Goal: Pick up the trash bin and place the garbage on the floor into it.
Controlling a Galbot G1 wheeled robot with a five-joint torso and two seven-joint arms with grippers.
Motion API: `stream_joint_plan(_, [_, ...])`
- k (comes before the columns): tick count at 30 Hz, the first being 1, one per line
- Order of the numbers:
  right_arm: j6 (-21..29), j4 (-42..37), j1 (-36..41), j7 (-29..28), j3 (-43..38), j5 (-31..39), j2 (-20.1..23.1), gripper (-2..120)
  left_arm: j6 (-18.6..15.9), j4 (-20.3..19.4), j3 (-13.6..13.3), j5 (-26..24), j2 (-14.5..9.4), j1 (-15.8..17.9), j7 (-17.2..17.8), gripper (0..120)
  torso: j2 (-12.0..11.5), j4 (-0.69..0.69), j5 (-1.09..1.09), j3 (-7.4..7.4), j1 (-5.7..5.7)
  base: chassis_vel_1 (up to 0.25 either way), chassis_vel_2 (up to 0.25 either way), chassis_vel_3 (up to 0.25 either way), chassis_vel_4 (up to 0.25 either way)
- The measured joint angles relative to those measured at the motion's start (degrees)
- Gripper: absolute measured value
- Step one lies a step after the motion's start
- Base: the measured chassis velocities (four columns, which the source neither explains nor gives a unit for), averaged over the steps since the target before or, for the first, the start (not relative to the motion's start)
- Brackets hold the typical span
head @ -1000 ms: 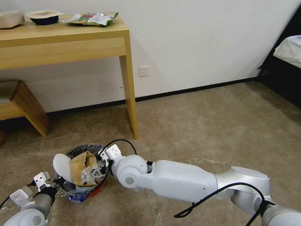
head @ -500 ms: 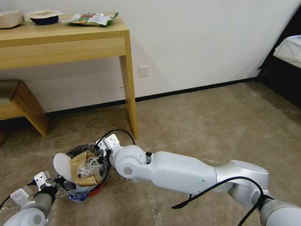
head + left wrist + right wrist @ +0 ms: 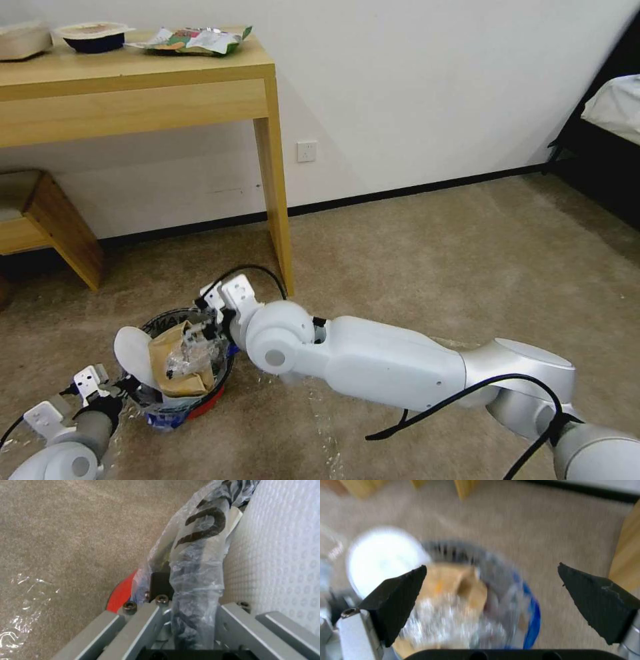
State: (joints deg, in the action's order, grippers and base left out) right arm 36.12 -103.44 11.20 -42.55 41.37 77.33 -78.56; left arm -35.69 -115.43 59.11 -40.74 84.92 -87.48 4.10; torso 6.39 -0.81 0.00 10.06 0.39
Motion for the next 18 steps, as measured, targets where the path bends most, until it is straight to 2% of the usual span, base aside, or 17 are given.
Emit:
stream_joint_plan(13, [-3.5,-2.7,0.0,5.0,-13.7,-4.3,0.9,100,-0.3,-0.5,0.7,-0.7,-0.7,-0.3,0.2,1,0.0,0.0,0.0,0.0,0.0,0.0,0.0,0.0,0.0])
stream_joint_plan(18, [-6.1,-3.2,1.9,8.9,-18.7,-8.1,2.3,100,-0.4,-1.0,1.1,-0.8,-0.6,-0.6,0.3,1,0.0,0.0,0.0,0.0,0.0,0.0,0.0,0.0,0.0])
